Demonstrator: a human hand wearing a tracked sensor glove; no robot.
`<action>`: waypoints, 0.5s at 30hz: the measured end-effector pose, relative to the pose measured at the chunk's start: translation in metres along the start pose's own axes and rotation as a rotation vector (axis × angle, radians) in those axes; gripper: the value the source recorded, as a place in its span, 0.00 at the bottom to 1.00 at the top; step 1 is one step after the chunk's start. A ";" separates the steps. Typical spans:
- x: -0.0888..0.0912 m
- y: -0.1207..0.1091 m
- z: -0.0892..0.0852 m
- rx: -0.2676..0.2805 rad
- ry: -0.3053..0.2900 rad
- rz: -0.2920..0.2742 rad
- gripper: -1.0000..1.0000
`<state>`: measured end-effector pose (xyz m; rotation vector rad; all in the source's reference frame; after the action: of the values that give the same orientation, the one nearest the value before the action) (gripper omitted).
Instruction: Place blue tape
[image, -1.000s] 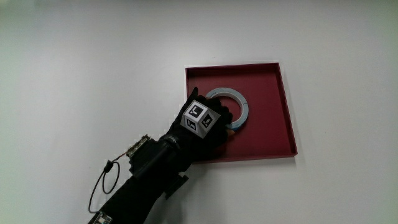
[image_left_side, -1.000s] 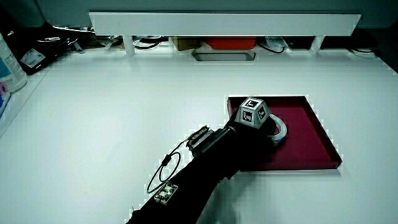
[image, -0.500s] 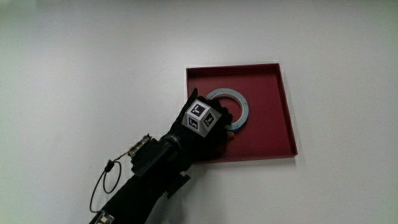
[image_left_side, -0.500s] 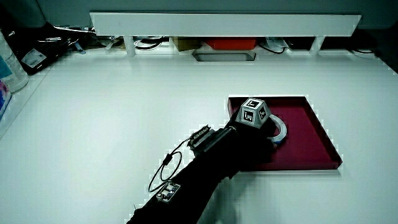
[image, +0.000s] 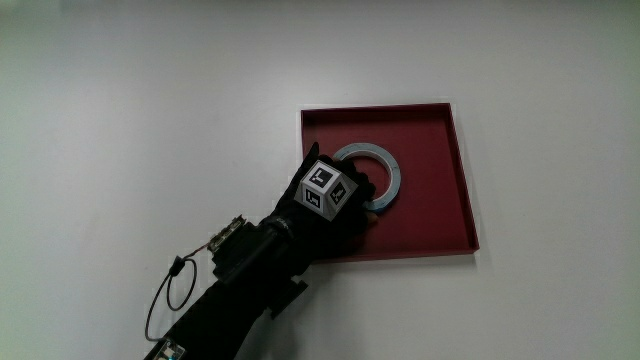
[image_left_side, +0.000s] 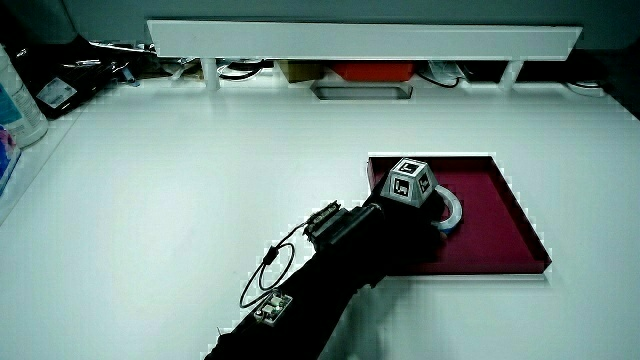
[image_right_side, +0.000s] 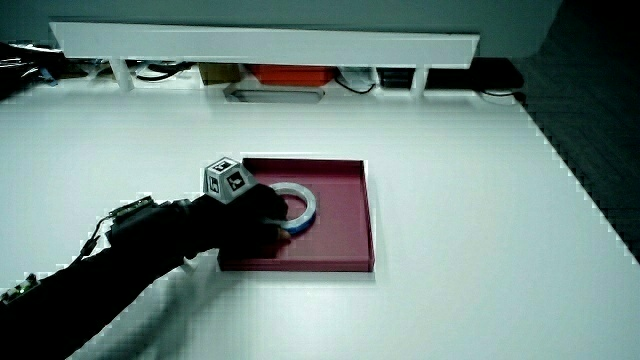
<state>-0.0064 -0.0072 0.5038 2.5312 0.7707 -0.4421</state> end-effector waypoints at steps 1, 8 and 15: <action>-0.001 0.001 -0.003 -0.006 -0.004 0.005 0.18; -0.004 -0.003 0.005 0.002 -0.021 0.018 0.10; -0.009 -0.014 0.022 -0.011 -0.119 0.030 0.03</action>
<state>-0.0251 -0.0122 0.4843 2.4775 0.6872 -0.5713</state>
